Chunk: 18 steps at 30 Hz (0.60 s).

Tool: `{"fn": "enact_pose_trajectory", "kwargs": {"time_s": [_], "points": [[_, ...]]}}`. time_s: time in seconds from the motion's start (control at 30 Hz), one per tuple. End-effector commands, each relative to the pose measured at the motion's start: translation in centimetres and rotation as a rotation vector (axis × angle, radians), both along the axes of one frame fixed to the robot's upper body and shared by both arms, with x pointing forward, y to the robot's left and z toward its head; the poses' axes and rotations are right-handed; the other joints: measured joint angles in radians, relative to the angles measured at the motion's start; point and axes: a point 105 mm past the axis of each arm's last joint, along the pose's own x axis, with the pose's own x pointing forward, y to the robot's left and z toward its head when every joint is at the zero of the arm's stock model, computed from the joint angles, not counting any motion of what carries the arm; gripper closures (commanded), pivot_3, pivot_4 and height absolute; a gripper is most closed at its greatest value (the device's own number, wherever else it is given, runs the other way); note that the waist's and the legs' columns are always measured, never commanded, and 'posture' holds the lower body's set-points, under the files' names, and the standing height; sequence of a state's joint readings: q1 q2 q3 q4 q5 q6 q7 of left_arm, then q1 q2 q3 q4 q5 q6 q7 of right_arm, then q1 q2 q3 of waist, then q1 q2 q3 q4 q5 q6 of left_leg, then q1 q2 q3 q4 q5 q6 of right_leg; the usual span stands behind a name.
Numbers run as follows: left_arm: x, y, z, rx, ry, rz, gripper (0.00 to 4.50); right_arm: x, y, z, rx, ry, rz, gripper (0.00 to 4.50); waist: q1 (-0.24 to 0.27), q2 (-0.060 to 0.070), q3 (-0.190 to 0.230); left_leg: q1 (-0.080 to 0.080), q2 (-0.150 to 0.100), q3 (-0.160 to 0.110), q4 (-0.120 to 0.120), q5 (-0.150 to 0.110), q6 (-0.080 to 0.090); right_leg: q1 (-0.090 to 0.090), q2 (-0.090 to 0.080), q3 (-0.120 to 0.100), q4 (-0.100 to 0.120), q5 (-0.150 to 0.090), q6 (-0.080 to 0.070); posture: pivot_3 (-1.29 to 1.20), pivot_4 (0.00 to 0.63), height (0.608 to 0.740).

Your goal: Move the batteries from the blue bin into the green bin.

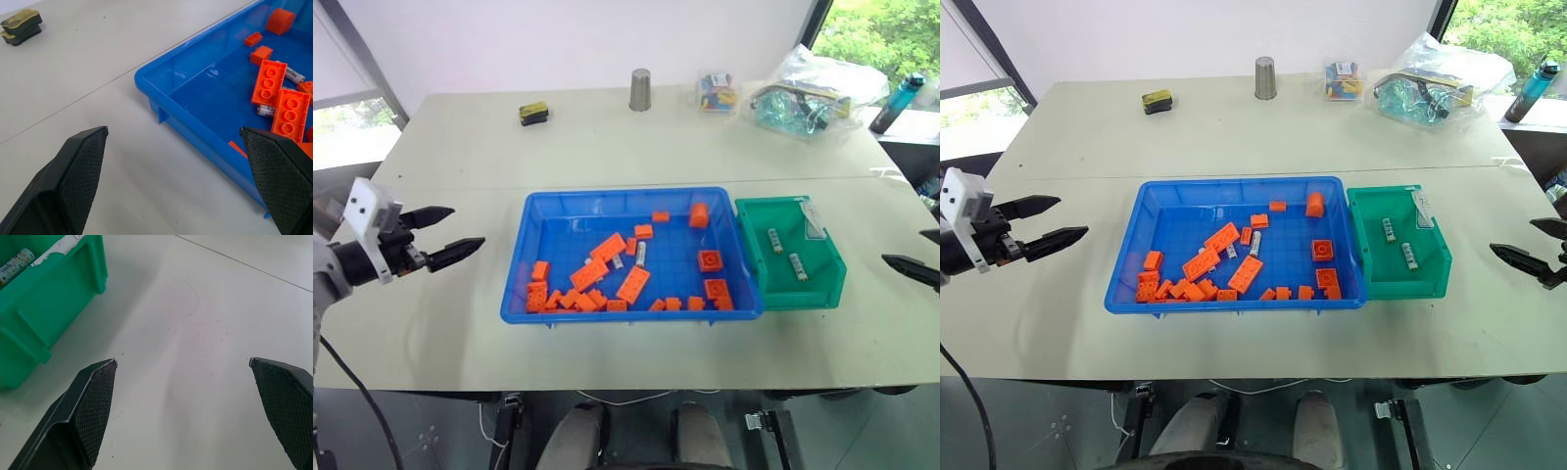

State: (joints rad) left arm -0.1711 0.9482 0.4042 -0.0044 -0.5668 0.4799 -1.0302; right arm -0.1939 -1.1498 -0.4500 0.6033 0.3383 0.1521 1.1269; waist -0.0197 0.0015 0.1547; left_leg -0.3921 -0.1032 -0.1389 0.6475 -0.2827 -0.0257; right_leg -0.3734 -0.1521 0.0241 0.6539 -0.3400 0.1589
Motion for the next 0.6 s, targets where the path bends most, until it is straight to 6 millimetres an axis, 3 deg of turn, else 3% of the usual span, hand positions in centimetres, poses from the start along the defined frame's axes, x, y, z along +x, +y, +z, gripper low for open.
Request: {"fn": "enact_pose_trajectory", "kwargs": {"time_s": [0.03, 0.6], "points": [[-0.2, -0.5, 0.8, 0.021, -0.021, -0.033, 0.00, 0.0, 0.2, 1.6, -0.004, -0.068, 0.003, 0.05, 0.000, 0.000, 0.000, 0.000, 0.000, 0.000, 0.000, 0.000, 0.000, 0.000, 0.000, 0.000, 0.000, 0.000, 0.000, 0.00, 0.150, 0.727], [-0.4, -1.0, 0.6, 0.016, -0.020, -0.036, 0.00, 1.2, 1.0, 2.3, -0.017, -0.068, 0.011, 0.05, -0.001, 0.000, 0.000, 0.000, 0.000, 0.000, 0.000, 0.000, 0.000, 0.000, 0.000, 0.000, 0.000, 0.000, 0.000, 0.00, 0.150, 0.727]]}}
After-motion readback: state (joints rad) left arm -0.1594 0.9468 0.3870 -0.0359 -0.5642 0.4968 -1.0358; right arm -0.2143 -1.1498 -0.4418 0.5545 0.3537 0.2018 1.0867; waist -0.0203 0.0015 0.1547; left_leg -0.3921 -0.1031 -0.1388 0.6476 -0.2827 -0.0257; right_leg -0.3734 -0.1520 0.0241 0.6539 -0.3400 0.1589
